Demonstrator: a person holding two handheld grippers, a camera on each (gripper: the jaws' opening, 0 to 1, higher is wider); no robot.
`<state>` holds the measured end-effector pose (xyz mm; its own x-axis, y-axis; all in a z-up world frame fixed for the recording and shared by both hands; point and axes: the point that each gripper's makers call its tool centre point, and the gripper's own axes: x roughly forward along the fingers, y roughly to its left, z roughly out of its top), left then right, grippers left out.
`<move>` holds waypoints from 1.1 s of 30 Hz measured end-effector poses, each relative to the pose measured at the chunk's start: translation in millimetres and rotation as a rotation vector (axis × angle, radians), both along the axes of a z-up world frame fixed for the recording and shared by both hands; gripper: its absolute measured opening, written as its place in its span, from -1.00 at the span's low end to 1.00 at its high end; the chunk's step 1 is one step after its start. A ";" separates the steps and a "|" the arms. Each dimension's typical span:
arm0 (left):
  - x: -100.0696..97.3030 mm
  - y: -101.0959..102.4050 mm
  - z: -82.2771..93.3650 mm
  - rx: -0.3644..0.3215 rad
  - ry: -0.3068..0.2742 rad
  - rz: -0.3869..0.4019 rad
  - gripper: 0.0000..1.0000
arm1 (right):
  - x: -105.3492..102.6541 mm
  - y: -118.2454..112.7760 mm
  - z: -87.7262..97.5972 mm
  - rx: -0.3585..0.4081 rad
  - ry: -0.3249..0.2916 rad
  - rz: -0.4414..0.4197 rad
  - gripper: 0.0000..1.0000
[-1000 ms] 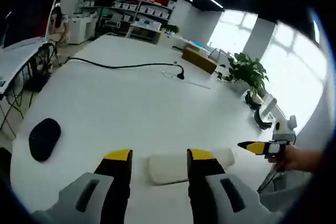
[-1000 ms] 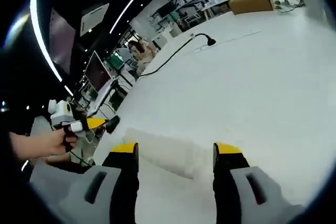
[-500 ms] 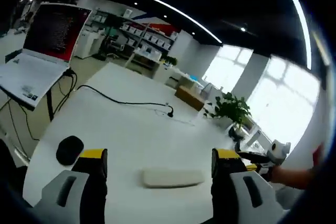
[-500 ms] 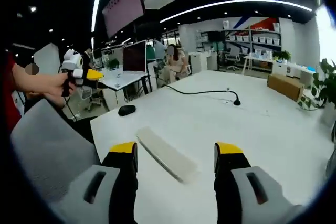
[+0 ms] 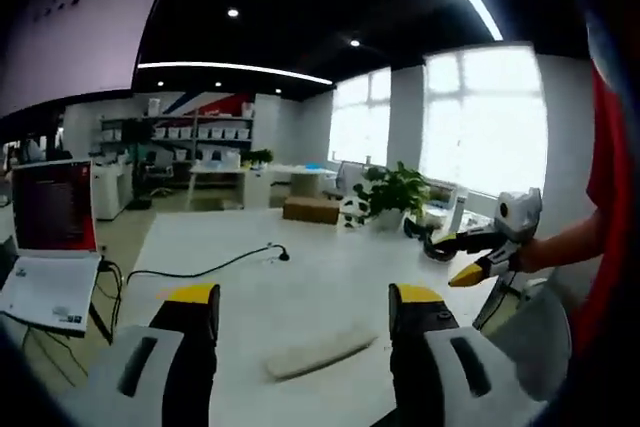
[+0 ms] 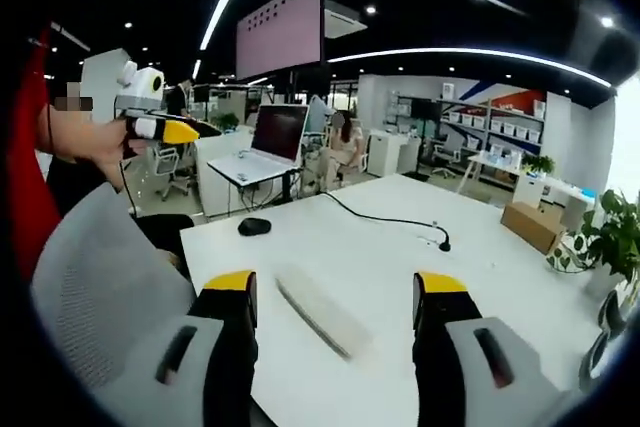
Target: Arrange the utensils inside the cutlery case until each visible utensil rests in its matching compartment.
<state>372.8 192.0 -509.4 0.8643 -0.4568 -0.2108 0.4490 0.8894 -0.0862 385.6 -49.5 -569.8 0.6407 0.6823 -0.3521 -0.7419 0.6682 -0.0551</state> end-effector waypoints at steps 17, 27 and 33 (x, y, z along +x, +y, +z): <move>-51.8 27.5 3.0 0.092 0.036 -0.015 0.95 | -69.3 2.1 51.7 0.051 -0.094 -0.077 0.80; -67.9 23.8 11.8 -0.012 0.012 -0.025 0.99 | -92.6 11.3 56.8 0.096 -0.118 -0.134 0.98; -72.2 18.8 -5.6 0.051 0.020 -0.047 0.99 | -103.8 7.2 44.6 0.067 -0.112 -0.167 0.98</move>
